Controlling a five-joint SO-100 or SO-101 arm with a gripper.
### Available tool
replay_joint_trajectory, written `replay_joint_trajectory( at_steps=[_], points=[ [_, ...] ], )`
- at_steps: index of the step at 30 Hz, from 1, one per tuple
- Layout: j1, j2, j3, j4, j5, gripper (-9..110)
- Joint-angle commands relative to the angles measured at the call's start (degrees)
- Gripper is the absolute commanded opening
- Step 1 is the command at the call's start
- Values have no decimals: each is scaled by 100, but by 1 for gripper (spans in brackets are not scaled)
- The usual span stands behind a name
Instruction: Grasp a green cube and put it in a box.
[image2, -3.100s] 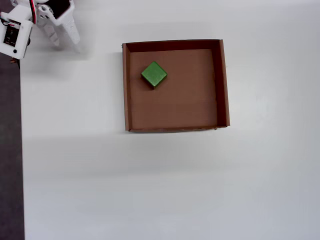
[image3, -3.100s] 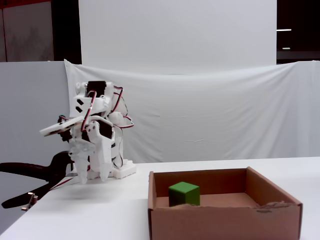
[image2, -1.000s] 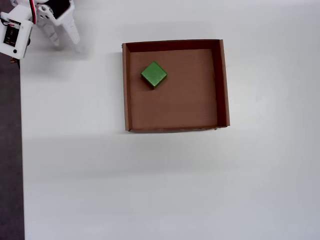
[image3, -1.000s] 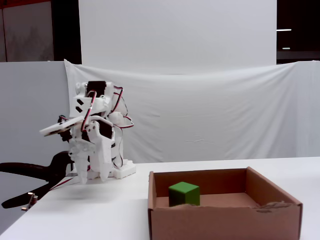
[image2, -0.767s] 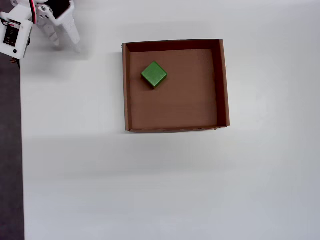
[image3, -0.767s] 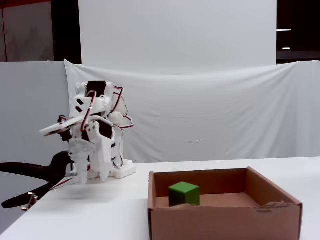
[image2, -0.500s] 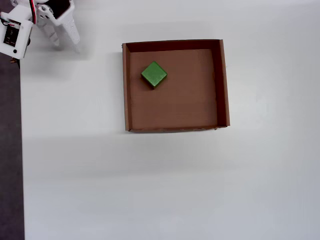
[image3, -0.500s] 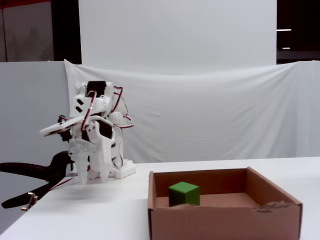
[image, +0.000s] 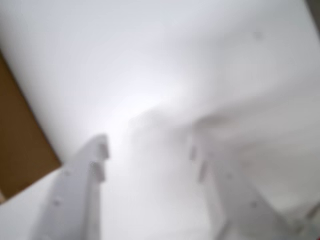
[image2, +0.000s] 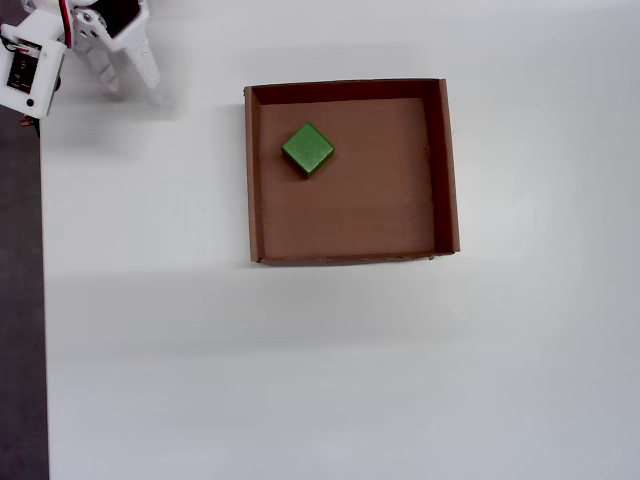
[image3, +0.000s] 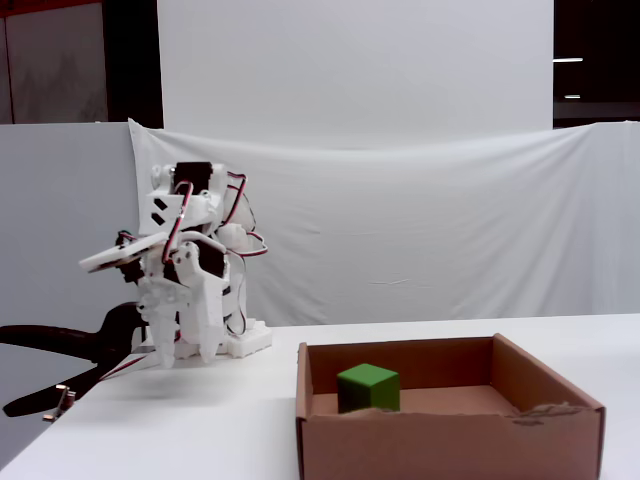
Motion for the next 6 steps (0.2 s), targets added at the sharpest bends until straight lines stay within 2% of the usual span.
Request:
replay_joint_trajectory(
  at_steps=[1,6],
  points=[
    [18,35,-35,26,9,21],
    [18,35,-35,26,9,21]
  ],
)
